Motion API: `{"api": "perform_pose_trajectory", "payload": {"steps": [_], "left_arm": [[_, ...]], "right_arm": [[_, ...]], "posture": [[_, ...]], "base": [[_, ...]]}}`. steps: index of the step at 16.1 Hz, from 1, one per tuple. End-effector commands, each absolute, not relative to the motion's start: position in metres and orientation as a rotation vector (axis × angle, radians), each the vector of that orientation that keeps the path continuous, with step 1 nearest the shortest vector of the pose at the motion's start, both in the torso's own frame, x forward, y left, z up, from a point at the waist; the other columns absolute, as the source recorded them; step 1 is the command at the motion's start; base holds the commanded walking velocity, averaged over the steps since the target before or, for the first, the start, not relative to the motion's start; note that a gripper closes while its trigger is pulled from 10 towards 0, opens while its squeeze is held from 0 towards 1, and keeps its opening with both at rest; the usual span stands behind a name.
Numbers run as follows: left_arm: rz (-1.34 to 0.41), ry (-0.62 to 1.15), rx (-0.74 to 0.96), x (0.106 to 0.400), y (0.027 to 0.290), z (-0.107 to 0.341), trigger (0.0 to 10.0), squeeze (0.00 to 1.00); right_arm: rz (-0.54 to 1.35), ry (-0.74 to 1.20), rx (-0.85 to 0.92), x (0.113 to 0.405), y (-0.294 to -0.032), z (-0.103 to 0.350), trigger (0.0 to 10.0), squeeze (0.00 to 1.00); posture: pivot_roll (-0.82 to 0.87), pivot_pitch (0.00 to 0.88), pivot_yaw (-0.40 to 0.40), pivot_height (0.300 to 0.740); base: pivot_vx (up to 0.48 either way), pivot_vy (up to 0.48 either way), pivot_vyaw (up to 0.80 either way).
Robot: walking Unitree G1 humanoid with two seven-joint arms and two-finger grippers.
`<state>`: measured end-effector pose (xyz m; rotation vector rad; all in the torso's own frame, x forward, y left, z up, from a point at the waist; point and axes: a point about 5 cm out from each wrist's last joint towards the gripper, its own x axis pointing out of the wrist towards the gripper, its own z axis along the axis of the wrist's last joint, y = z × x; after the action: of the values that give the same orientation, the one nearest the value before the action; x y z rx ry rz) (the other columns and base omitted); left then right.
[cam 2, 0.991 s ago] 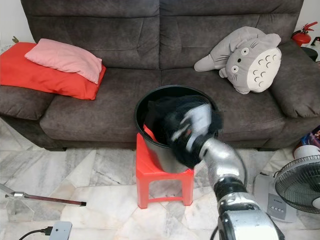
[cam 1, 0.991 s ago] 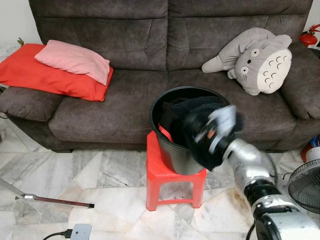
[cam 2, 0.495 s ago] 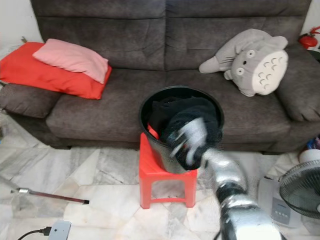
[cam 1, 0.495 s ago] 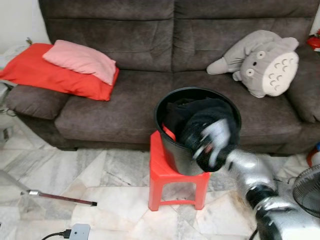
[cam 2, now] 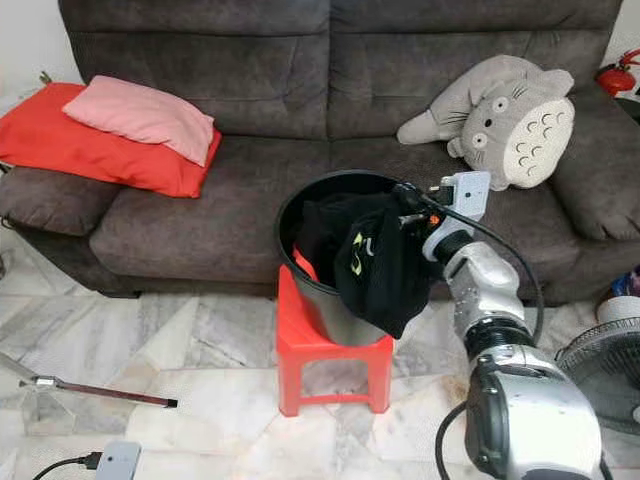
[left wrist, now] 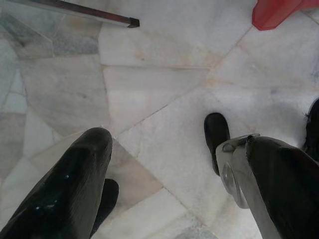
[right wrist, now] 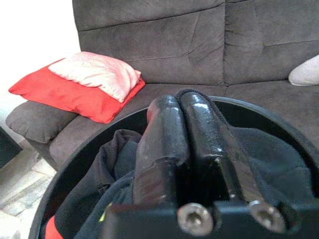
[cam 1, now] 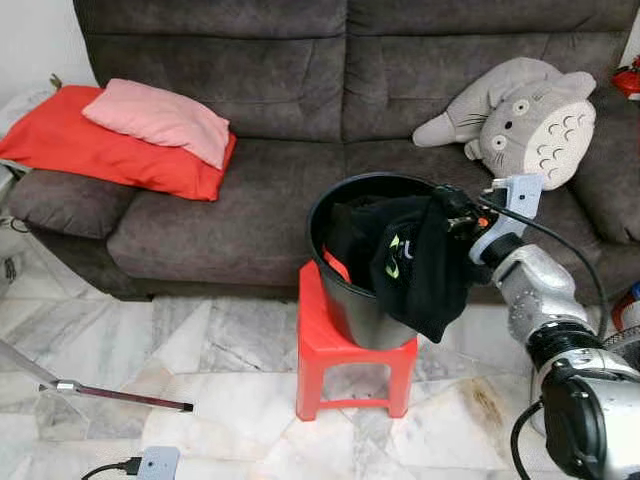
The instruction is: Hang hanger
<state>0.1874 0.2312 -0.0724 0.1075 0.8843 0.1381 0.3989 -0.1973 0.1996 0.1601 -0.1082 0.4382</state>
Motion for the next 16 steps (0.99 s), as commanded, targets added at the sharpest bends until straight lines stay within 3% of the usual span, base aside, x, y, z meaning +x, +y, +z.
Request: {"api": "perform_pose_trajectory", "payload": {"steps": [1,6,16], "left_arm": [[0.142,0.913,0.107,0.179,0.234,-0.076,10.0,0.00],[0.131,0.899,0.059,0.180,0.234,-0.075,10.0,0.00],[0.110,0.919,0.041,0.178,0.226,-0.079,10.0,0.00]], "right_arm": [[0.443,-0.105,0.166,0.399,-0.194,0.197,0.0,0.00],[0.452,-0.090,0.172,0.397,-0.192,0.191,0.0,0.00],[0.489,-0.066,0.165,0.394,-0.187,0.181,0.0,0.00]], "posture": [[-0.07,0.180,0.045,0.740],[-0.07,0.182,0.045,0.740],[-0.08,0.173,0.039,0.740]], "base": [[0.000,0.000,0.00],[0.000,0.000,0.00],[0.307,0.000,0.00]]}}
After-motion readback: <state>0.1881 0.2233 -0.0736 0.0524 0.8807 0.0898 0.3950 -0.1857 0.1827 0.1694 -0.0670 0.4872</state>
